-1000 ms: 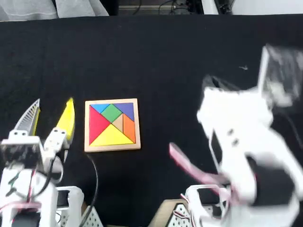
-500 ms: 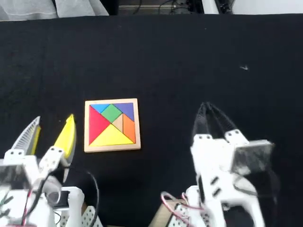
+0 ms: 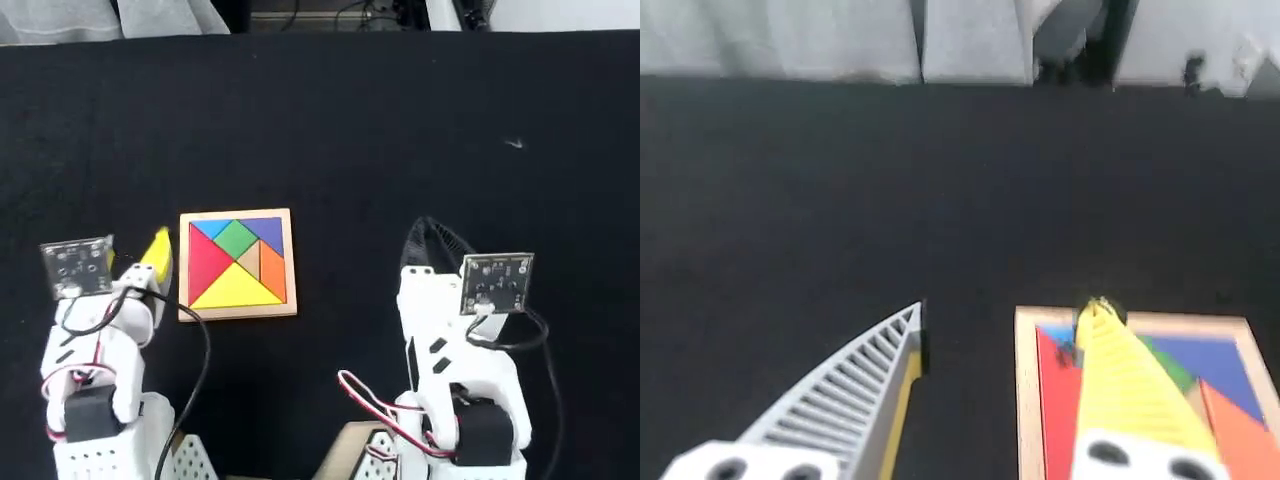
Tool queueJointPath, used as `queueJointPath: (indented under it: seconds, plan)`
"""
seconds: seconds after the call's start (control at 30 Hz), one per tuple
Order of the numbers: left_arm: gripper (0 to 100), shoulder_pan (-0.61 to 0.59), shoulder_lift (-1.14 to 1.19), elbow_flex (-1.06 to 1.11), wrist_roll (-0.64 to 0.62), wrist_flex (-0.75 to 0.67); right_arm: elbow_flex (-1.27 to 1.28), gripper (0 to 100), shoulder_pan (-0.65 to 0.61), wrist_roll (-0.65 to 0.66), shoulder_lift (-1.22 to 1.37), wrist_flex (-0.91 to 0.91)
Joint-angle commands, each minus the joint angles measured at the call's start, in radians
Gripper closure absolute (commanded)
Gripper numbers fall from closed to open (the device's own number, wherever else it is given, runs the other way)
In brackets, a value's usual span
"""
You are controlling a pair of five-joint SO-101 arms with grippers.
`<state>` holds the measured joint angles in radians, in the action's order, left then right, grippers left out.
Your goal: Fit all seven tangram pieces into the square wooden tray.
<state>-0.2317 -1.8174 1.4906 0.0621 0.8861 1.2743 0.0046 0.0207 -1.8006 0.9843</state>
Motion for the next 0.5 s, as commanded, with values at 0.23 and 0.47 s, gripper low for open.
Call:
queueJointPath:
  seconds: [0.23,0.47]
  plan:
    - [75,0.085,-0.005,0.209,-0.006,-0.084,0.344,98.3,0.012,0.012,-0.093,-0.161]
    - [75,0.09,-0.002,0.209,-0.005,0.149,0.41,98.3,0.015,0.009,-0.091,-0.186]
